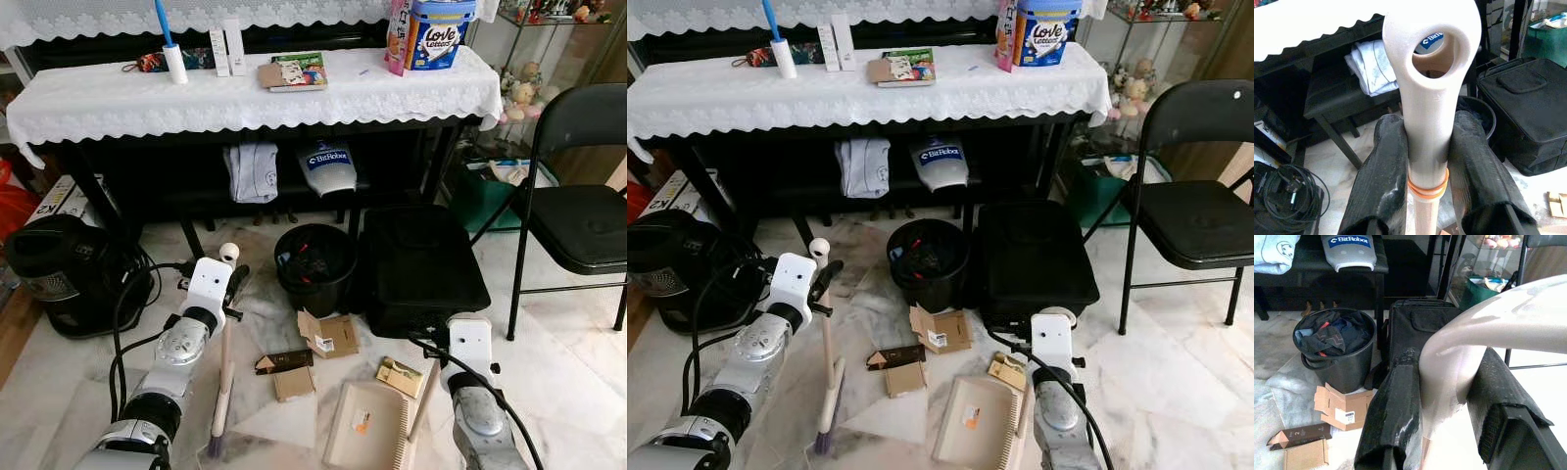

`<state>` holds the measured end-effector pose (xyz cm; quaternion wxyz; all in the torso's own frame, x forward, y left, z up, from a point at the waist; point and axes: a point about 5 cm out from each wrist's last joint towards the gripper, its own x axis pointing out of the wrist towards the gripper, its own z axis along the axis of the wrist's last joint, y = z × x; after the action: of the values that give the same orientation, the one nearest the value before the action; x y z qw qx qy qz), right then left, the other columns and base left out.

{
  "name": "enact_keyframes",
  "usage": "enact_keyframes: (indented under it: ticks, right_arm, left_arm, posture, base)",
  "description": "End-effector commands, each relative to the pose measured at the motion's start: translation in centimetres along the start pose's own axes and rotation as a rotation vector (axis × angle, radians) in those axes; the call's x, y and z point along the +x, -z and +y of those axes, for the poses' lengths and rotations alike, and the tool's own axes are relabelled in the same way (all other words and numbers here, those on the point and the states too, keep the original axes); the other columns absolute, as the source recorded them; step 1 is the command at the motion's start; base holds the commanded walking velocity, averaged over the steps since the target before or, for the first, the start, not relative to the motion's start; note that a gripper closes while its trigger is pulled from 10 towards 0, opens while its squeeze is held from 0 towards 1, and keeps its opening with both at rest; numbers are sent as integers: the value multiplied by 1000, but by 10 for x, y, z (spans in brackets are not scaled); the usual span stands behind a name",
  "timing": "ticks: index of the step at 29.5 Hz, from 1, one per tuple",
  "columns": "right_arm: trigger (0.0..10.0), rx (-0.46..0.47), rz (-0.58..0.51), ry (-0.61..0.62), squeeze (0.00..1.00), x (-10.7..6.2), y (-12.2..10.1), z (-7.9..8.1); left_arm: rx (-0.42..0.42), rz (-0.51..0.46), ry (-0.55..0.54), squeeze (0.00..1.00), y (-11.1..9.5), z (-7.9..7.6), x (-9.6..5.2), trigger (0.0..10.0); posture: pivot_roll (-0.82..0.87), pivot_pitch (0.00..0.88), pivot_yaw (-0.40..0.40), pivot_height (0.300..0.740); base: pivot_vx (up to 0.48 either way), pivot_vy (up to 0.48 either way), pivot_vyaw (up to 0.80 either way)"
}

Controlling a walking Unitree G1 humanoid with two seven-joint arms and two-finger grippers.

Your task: Sweep floor

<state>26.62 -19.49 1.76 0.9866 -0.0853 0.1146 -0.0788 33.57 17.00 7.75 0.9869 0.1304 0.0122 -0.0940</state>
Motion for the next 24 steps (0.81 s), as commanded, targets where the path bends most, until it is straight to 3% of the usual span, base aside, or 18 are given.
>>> enact_keyframes:
  ticks: [1, 14, 24]
  right_arm:
    - [10000, 8, -47, 16, 0, 5, -11, -2]
    - [10000, -11, -164, 12, 0, 9, -34, -4]
    - [10000, -26, -162, -11, 0, 9, -33, -2]
  left_arm:
    - [-3, -30, -10, 0, -8, 3, 4, 10000]
    - [-13, -26, -7, 0, -7, 2, 3, 10000]
    - [-14, -28, -13, 0, -7, 3, 3, 10000]
  posture:
    - [-124, 9, 52, 740]
    - [-129, 0, 53, 740]
    - [-127, 0, 50, 740]
  base:
    - [0, 0, 0]
    - [0, 0, 0]
    - [0, 0, 0]
